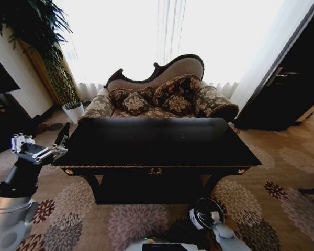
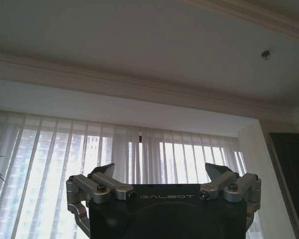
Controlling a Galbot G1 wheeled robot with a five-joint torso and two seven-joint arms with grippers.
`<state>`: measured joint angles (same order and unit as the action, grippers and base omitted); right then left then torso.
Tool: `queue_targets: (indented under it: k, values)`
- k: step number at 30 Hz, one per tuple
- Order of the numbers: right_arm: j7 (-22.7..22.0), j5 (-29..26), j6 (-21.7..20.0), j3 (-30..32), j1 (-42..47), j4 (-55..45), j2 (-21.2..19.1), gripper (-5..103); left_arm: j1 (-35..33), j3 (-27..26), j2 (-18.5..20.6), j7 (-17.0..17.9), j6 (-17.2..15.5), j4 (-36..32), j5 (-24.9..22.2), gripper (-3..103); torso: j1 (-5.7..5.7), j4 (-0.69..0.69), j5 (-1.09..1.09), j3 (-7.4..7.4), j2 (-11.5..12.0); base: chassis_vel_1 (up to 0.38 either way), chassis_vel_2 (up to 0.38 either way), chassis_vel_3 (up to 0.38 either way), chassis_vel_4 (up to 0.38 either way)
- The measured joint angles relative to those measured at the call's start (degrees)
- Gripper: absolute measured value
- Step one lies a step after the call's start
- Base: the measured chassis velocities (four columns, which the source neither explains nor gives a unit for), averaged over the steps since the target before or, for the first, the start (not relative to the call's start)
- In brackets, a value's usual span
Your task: Move to the front of the table and place the trash on the table into the trash bin.
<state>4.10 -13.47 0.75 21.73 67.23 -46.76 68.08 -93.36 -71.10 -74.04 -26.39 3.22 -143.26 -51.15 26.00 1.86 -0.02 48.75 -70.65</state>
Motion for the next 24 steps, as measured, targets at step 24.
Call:
queue_targets:
  k: [24]
  values:
    - [0.1, -4.1, -2.4, -0.5, -1.4, 2.6, -0.3, 100, -0.1, 0.3, -0.4, 0.0, 0.0, 0.0, 0.4, 100, 0.0, 0.0, 0.0, 0.0, 0.0, 0.0, 0.0, 0.0, 0.0]
